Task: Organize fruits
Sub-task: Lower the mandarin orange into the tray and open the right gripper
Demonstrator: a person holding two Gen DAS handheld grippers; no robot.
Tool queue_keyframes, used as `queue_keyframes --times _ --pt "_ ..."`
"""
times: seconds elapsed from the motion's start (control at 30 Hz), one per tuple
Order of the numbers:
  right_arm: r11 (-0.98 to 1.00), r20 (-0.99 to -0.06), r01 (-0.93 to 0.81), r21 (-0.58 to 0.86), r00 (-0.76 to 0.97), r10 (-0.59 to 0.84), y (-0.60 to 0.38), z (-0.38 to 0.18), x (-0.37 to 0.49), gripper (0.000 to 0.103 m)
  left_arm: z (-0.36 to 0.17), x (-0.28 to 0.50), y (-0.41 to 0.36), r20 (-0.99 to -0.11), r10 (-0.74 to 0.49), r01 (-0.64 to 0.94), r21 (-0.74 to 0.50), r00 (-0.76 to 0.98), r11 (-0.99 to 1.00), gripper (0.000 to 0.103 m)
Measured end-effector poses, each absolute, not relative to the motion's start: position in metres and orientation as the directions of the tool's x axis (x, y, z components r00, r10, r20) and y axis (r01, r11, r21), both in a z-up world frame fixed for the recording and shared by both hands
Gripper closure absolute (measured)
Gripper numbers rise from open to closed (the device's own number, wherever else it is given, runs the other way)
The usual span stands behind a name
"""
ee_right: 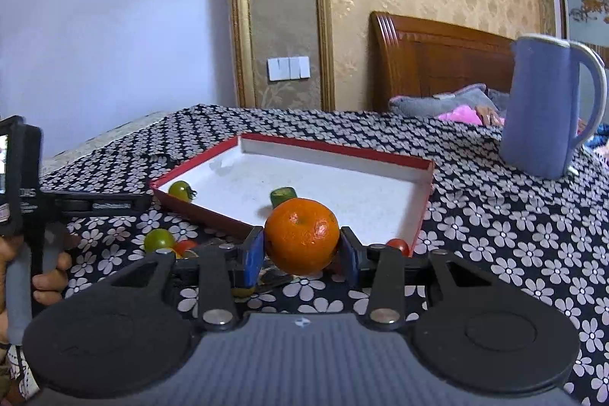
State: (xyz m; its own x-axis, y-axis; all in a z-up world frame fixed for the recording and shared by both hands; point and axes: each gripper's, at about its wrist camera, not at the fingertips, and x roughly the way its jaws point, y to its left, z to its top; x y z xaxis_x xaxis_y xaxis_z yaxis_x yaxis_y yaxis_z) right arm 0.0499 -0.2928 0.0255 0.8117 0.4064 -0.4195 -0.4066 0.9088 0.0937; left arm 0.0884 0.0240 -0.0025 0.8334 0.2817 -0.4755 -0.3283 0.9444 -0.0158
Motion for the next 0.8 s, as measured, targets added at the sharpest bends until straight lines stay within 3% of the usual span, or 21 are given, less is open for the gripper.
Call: queue_keyframes --times 0.8 --pt "0.965 -0.57 -0.259 0.047 0.786 0.239 -0.276 0.026 0.197 0.062 -0.003 0.089 0.024 -0.474 0.271 -0.322 -0.027 0.838 0.947 0.0"
